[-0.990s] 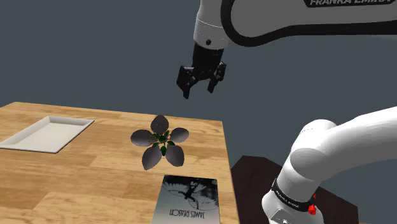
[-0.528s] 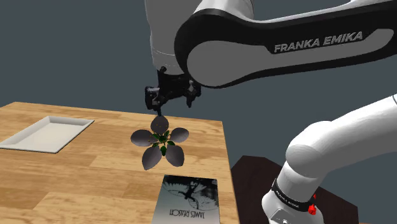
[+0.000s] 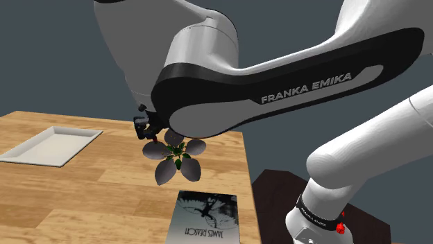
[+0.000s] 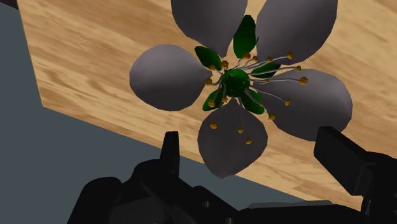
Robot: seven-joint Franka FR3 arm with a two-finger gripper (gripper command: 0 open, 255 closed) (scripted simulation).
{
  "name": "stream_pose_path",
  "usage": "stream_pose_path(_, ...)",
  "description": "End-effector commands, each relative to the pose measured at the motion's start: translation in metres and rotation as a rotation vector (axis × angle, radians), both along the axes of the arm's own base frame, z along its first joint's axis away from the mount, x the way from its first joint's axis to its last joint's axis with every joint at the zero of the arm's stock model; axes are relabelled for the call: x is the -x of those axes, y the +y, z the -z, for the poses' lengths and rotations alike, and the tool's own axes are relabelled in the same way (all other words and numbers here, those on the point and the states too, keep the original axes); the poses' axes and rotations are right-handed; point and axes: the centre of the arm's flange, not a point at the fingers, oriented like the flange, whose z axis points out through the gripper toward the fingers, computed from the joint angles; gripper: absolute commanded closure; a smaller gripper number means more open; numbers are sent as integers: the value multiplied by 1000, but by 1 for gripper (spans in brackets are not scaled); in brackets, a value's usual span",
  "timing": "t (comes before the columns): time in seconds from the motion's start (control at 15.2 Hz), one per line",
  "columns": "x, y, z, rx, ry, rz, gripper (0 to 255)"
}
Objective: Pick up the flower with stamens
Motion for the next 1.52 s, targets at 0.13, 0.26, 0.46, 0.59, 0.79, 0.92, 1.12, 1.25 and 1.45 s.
stream_pose_path(0.13,-1,0,26,0,-1,1,0)
stream_pose_path(0.26,-1,0,26,0,-1,1,0)
stream_pose_path(0.46,0,1,26,0,-1,1,255)
stream_pose_path(0.59,0,1,26,0,-1,1,255)
stream_pose_path(0.79,0,0,26,0,-1,1,255)
stream_pose_path(0.92,-1,0,26,0,-1,1,255)
stream_pose_path(1.12,-1,0,10,0,-1,1,255)
stream_pose_path(1.25,-1,0,-1,0,-1,1,255)
stream_pose_path(1.45,-1,0,-17,0,-1,1,255)
